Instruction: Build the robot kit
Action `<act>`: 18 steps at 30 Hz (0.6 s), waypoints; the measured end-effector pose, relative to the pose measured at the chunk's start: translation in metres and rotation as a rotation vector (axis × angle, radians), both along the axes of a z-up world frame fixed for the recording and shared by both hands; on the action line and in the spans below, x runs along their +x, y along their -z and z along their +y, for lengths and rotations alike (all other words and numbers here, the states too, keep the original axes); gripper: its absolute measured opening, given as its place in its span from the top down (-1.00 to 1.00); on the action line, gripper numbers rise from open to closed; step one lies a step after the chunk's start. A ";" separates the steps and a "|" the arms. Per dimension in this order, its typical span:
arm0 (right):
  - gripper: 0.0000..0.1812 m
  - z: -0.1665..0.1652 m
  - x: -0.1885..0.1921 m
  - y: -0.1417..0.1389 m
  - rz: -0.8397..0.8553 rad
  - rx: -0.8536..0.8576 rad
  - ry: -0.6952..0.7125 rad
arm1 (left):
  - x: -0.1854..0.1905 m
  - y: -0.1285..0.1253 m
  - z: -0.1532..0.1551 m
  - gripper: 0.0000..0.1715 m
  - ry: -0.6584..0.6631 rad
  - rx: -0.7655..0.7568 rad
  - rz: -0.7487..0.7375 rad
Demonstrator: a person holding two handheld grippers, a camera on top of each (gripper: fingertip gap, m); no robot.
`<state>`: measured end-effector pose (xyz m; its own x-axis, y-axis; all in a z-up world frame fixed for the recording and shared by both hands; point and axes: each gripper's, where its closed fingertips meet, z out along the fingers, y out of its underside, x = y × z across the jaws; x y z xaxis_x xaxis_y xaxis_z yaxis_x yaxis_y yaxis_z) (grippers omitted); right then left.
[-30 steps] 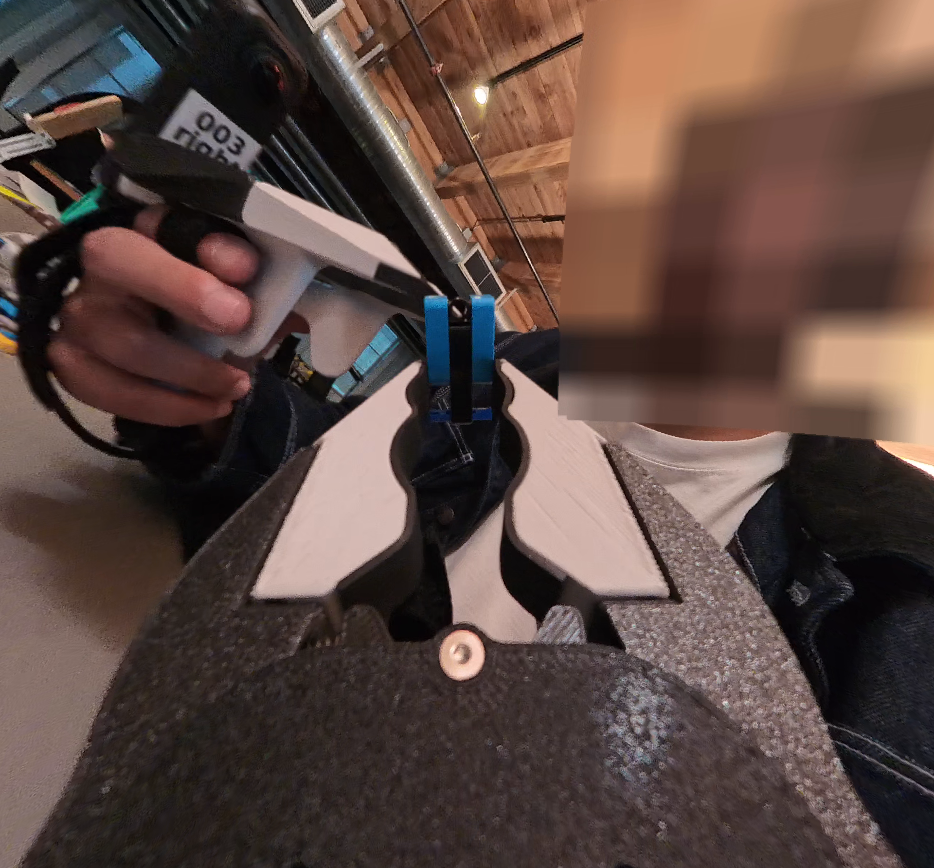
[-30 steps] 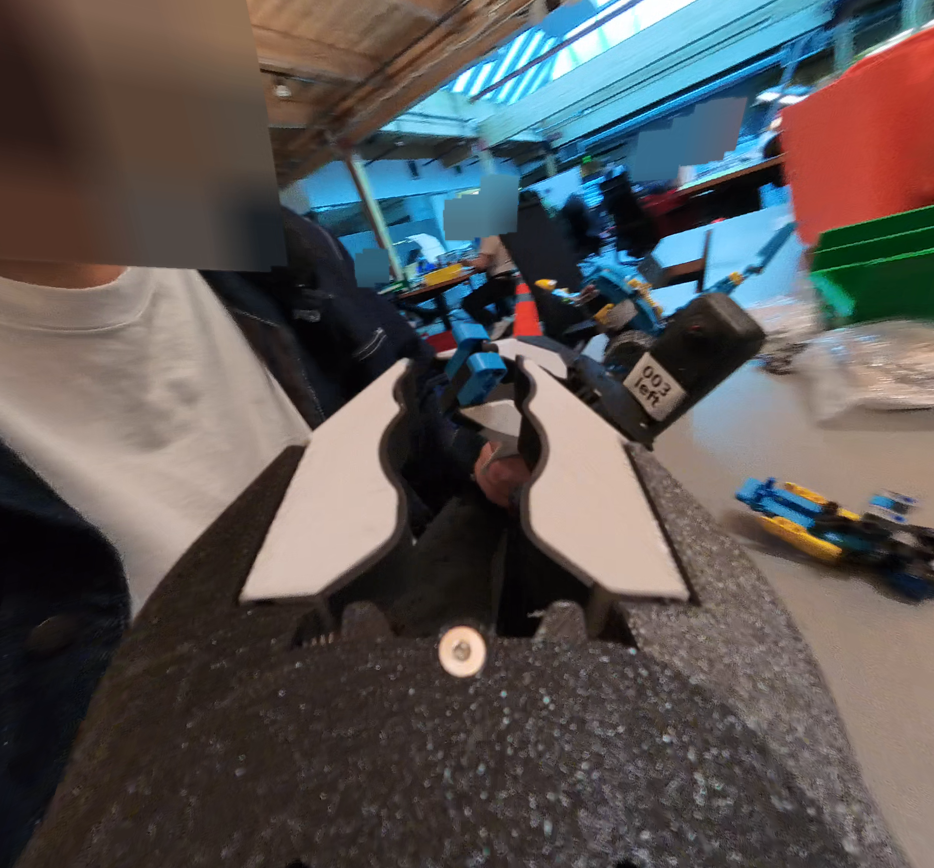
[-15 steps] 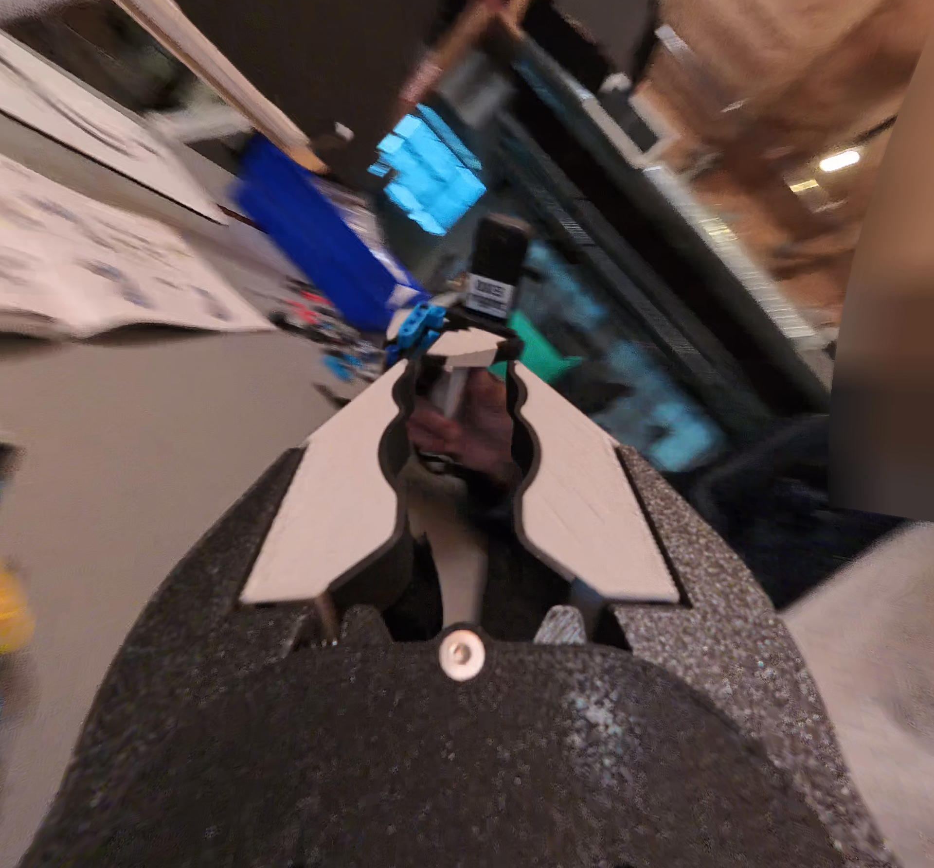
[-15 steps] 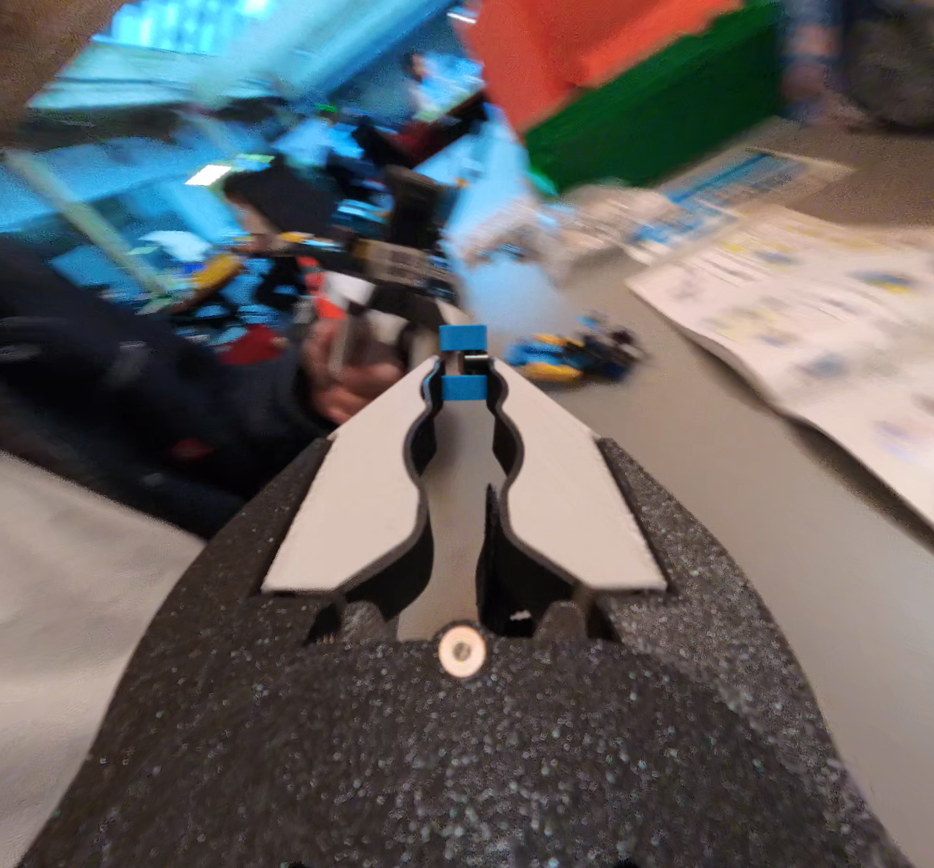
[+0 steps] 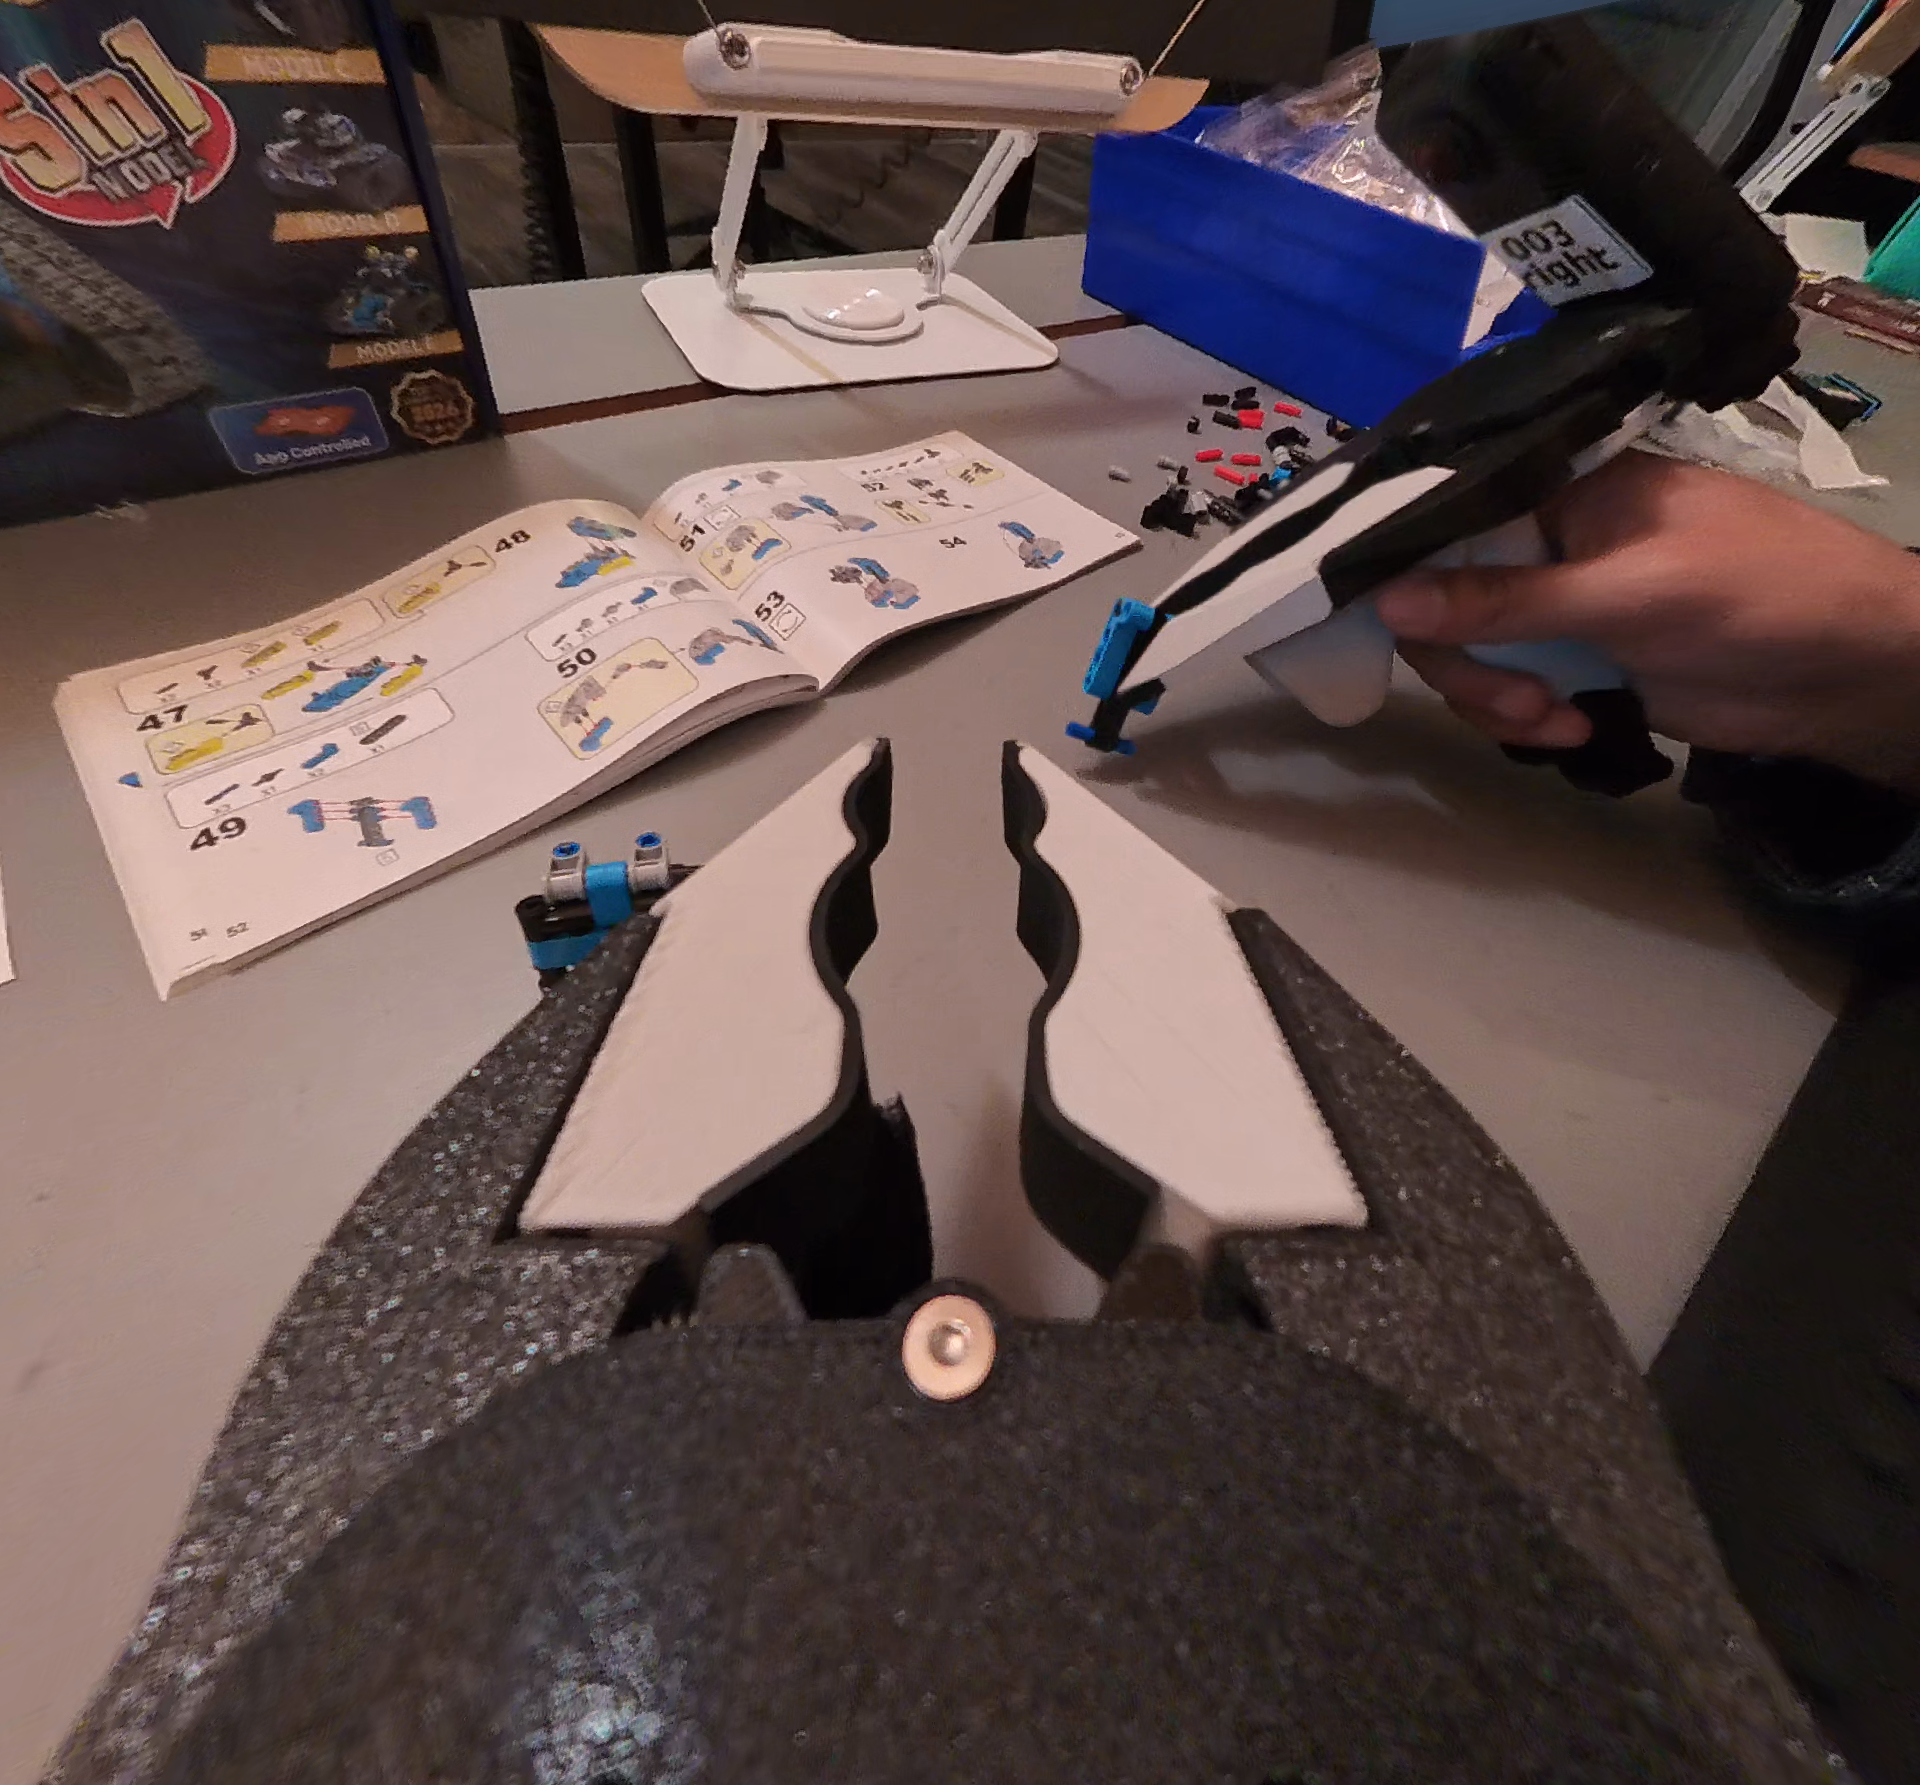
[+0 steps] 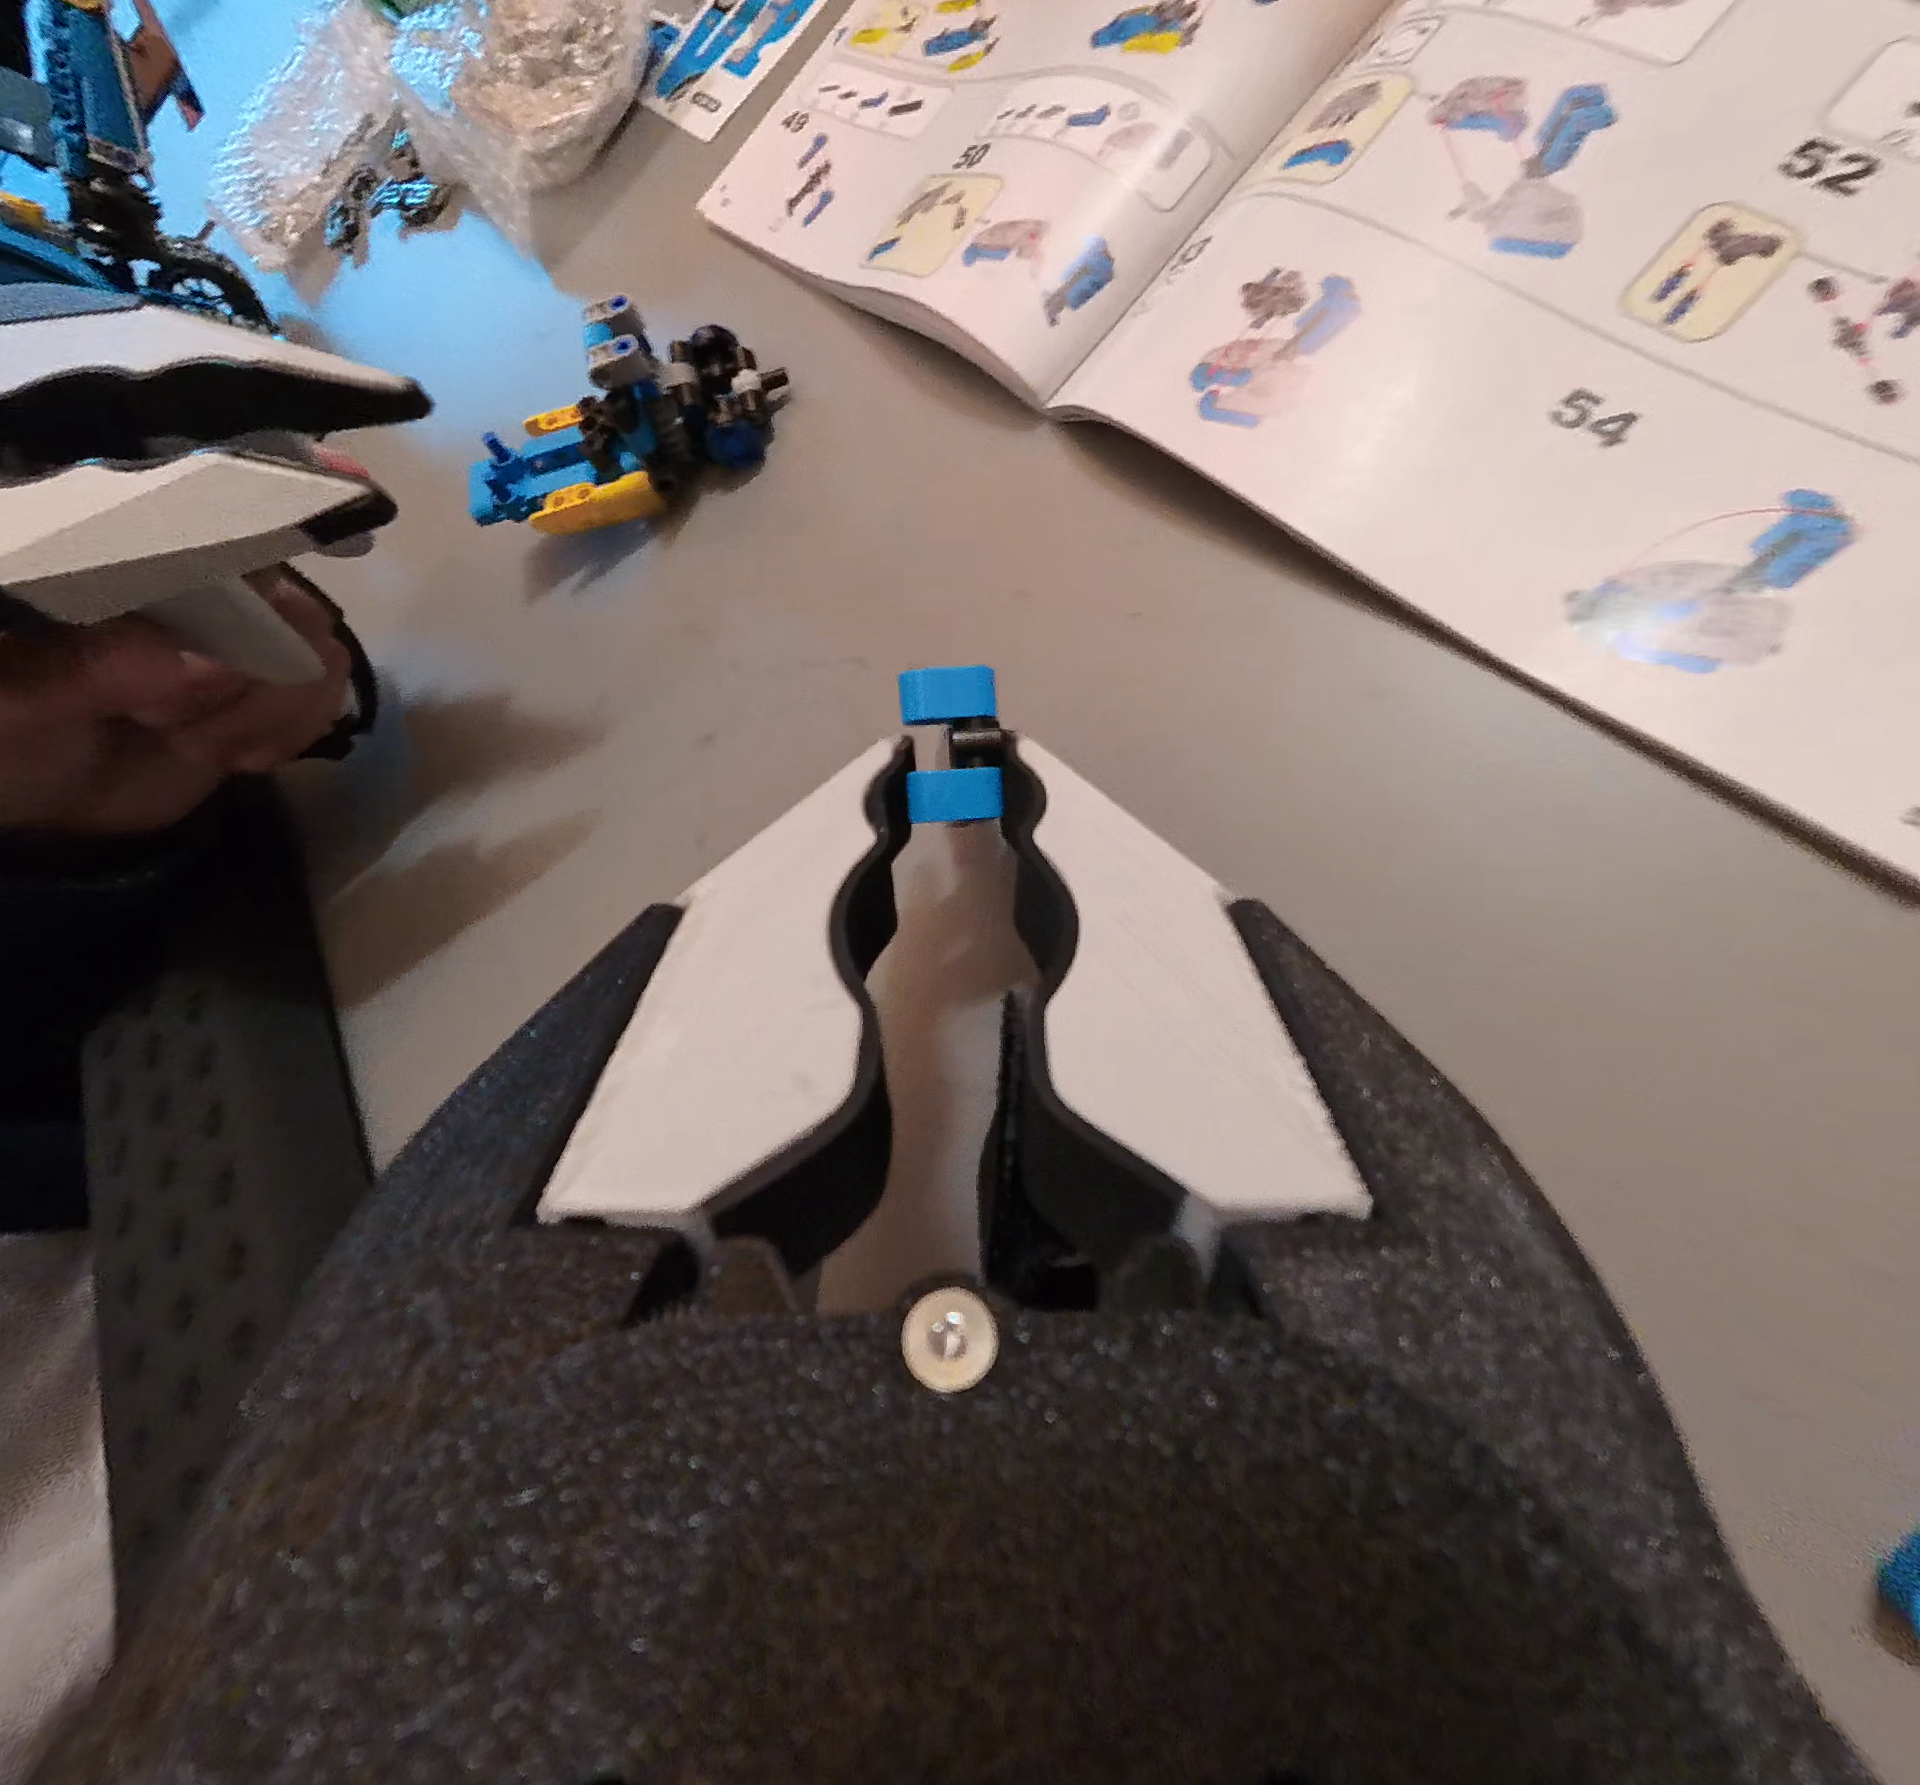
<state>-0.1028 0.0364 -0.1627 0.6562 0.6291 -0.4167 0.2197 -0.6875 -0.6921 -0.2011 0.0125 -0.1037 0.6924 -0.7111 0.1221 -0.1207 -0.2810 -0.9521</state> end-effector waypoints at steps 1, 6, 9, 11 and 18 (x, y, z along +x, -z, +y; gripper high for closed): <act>0.83 -0.002 -0.002 0.001 0.004 -0.003 -0.010 | 0.001 0.003 0.000 0.76 0.009 -0.014 0.003; 0.83 -0.010 -0.015 0.003 0.023 -0.026 -0.066 | 0.009 0.018 -0.003 0.76 0.052 -0.104 0.017; 0.83 -0.021 -0.028 0.004 0.088 -0.085 -0.127 | 0.018 0.027 -0.010 0.76 0.109 -0.144 0.044; 0.83 -0.024 -0.031 0.012 0.047 -0.074 -0.154 | 0.024 0.036 -0.013 0.76 0.136 -0.166 0.095; 0.68 -0.013 -0.025 0.018 -0.125 0.138 -0.183 | 0.027 0.042 -0.015 0.76 0.150 -0.177 0.135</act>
<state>-0.1281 0.0234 -0.1811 0.5672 0.7873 -0.2417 0.4212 -0.5296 -0.7363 -0.1742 -0.0022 -0.1459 0.5991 -0.7830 0.1676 -0.2960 -0.4111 -0.8622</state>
